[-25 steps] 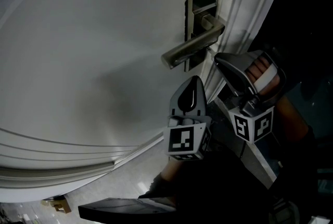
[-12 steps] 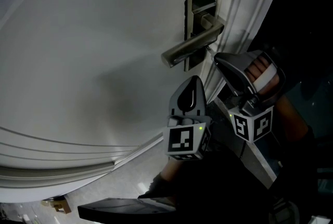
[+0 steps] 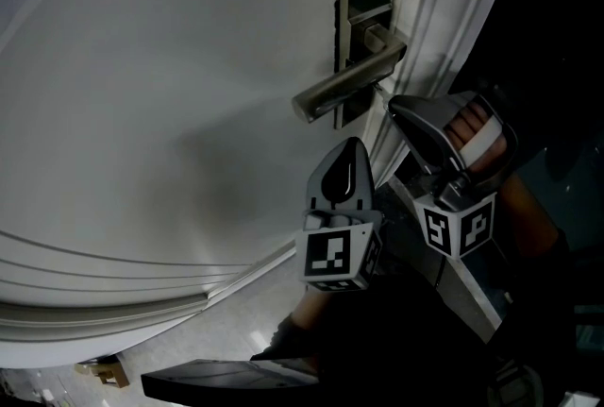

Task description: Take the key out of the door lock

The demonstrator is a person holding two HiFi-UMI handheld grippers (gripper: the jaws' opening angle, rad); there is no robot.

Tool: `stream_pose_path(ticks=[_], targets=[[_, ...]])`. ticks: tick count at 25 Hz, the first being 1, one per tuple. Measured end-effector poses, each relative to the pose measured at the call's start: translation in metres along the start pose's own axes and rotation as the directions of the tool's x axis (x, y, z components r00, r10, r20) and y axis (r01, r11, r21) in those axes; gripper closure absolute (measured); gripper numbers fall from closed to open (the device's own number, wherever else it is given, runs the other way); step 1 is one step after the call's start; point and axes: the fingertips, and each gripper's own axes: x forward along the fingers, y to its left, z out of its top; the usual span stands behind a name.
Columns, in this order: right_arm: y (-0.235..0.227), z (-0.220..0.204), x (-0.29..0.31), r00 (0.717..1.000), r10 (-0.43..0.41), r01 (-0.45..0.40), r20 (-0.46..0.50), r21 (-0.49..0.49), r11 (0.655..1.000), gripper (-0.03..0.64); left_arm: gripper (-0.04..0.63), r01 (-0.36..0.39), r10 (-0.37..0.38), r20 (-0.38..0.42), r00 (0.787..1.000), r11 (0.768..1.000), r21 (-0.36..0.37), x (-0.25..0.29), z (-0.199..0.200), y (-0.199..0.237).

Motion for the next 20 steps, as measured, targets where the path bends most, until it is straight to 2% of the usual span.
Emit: stream_pose_path(ticks=[13, 20], targets=[[-0.004, -0.002, -0.008, 1.0, -0.023, 0.024, -0.011, 0.042, 0.999, 0.604, 0.595, -0.002, 0.002, -0.005, 1.0, 1.0, -0.004, 0.002, -0.002, -0.001], [-0.007, -0.014, -0.018, 0.997, -0.049, 0.057, -0.063, 0.139, 0.989, 0.604, 0.595, -0.007, 0.007, -0.001, 1.0, 1.0, -0.01, 0.005, -0.005, -0.002]])
